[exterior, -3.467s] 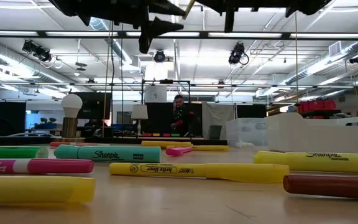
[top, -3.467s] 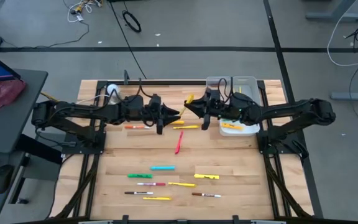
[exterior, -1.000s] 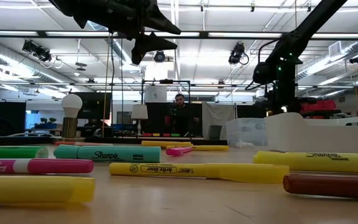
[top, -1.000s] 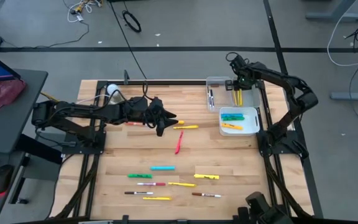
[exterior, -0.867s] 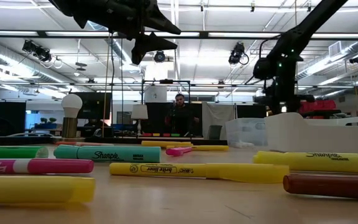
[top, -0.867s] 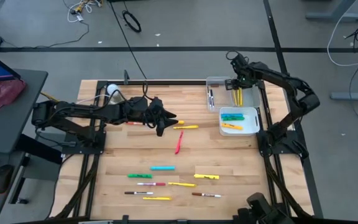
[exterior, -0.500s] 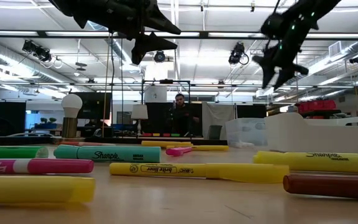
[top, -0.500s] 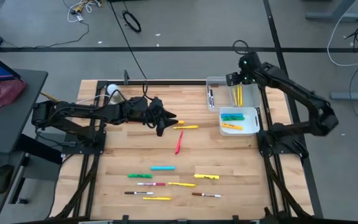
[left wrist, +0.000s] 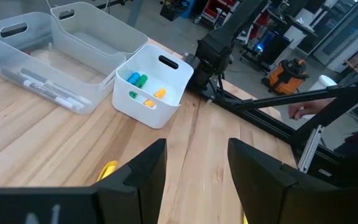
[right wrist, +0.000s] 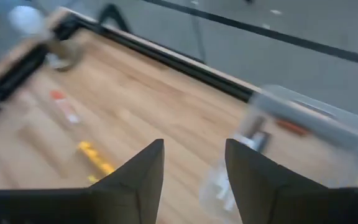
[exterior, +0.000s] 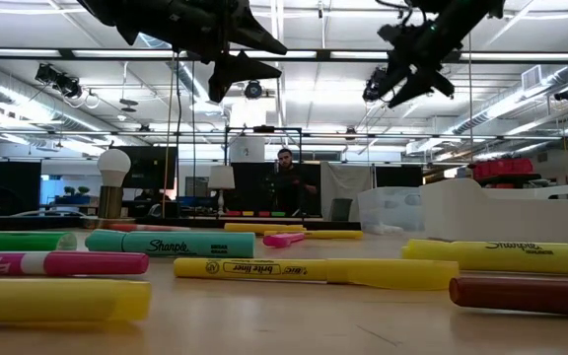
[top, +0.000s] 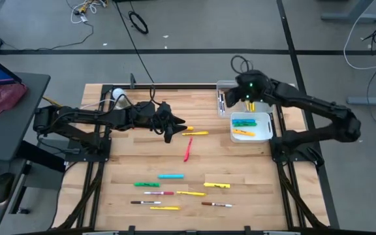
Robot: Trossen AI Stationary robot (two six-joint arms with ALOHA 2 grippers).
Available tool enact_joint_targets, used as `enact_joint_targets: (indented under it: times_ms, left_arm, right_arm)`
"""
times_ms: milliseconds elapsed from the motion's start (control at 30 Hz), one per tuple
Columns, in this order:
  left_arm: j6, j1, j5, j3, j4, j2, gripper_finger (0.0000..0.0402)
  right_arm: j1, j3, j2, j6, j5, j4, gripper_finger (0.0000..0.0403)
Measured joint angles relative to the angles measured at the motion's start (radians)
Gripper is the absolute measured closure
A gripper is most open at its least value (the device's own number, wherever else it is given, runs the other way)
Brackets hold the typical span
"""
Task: Pick & Place Markers
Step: Put the dark yellow highlighter pen into the white bin
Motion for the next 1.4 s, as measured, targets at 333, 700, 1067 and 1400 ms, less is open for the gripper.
enact_joint_targets:
  times_ms: [333,700,1067,1400]
  left_arm:
    - [0.0,0.0,0.0,0.0,0.001,0.0,0.0225]
    - [0.0,0.007,0.0,0.0,0.003,0.0,0.0225]
    - [-0.284,0.004,0.003,0.001,0.054,0.0,0.0225]
    - [-0.34,0.015,-0.126,0.001,0.065,0.0,0.0225]
  right_arm:
    - [0.201,0.0,0.001,-0.011,0.002,0.201,0.0237]
    - [0.295,0.0,0.002,-0.015,0.002,0.216,0.0237]
    - [0.299,0.0,0.002,-0.015,0.003,0.216,0.0237]
    - [0.299,0.0,0.002,-0.015,0.003,0.22,0.0237]
